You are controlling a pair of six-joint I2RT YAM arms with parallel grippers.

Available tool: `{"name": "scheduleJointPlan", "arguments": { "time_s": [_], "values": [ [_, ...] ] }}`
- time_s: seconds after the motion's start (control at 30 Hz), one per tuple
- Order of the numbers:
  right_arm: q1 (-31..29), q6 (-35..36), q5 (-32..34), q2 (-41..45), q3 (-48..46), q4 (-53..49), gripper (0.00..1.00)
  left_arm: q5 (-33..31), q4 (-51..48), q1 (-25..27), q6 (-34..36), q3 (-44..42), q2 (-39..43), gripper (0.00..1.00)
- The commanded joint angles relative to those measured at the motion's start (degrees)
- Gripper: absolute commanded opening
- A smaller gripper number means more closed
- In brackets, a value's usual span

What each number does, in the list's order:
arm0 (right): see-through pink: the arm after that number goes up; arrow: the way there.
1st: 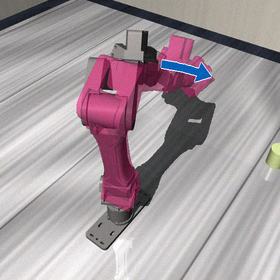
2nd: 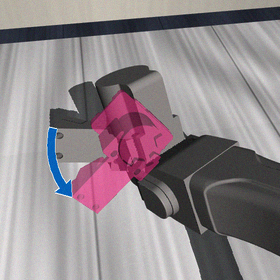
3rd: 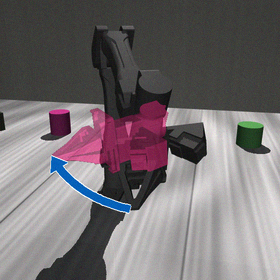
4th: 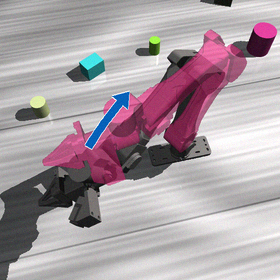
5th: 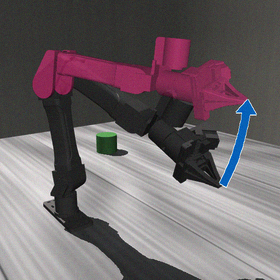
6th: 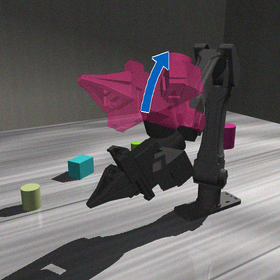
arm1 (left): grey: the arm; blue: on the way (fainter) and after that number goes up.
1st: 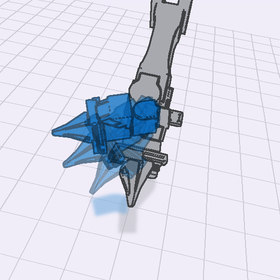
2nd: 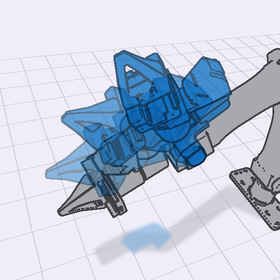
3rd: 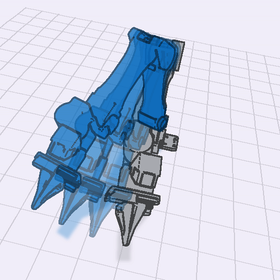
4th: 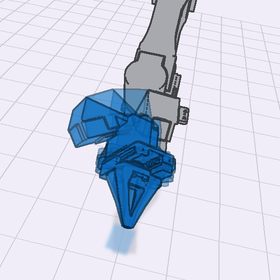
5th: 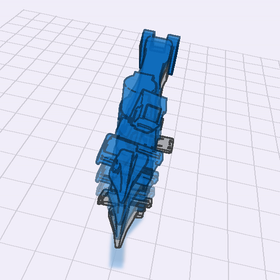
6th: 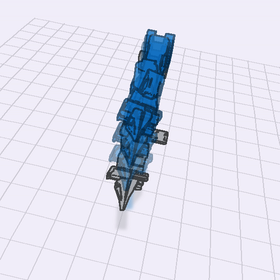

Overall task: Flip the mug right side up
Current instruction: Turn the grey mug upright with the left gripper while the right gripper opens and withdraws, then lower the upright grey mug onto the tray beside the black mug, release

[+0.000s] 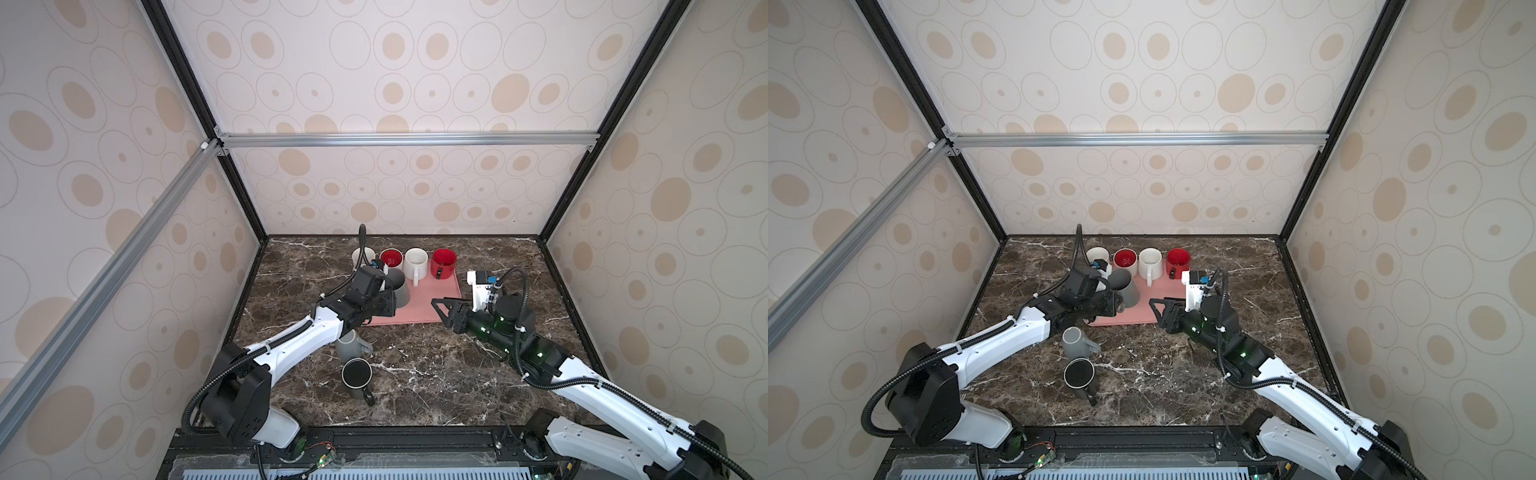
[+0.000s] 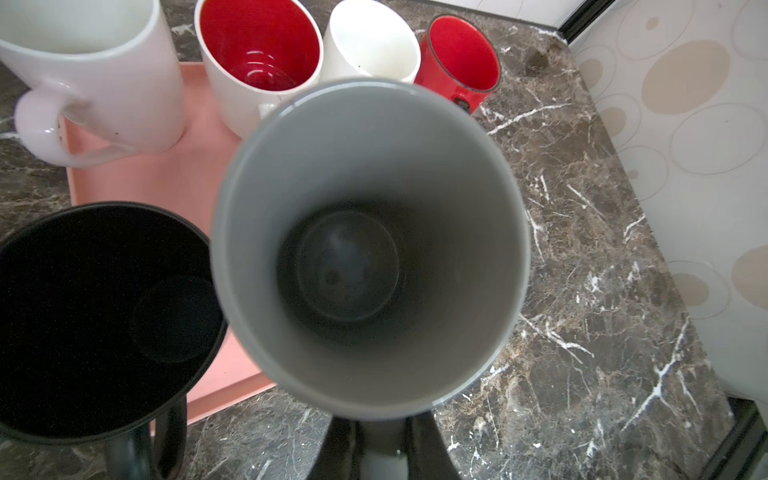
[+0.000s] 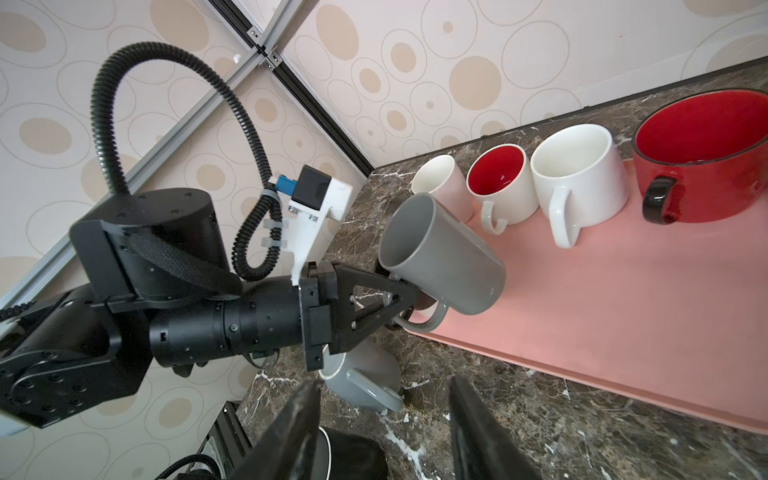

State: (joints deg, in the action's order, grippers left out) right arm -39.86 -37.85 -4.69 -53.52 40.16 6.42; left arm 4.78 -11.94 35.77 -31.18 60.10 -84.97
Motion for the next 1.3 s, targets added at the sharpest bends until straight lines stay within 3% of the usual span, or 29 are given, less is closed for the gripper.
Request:
{"name": "scheduleJointPlan", "arguments": {
  "time_s": [0.0, 0.47, 0.9, 1.07, 1.27],
  "values": [
    [-0.2, 0.6, 1.1, 1.2, -1.1, -0.9, 0.52, -3.5, 2.6, 0.2, 2.5, 4.9, -1.1, 0.0],
    [-0.2, 0.9, 2.7, 3.4, -2.1, -2.1, 0.52, -5.6, 1.4, 0.7, 3.1, 5.6, -7.6, 0.0],
    [-0.2, 0.8, 2.8, 3.3, -2.5, -1.9, 0.53, -4.9, 1.3, 0.8, 2.9, 4.4, -8.4, 0.0],
    [-0.2, 0.6, 2.6, 3.0, -2.5, -2.0, 0.54, -4.8, 2.0, 1.0, 2.9, 3.6, -7.8, 0.15],
    [-0.2, 0.6, 2.5, 2.9, -2.5, -2.1, 0.55, -4.9, 2.0, 1.1, 2.7, 3.3, -7.1, 0.25]
  ]
}}
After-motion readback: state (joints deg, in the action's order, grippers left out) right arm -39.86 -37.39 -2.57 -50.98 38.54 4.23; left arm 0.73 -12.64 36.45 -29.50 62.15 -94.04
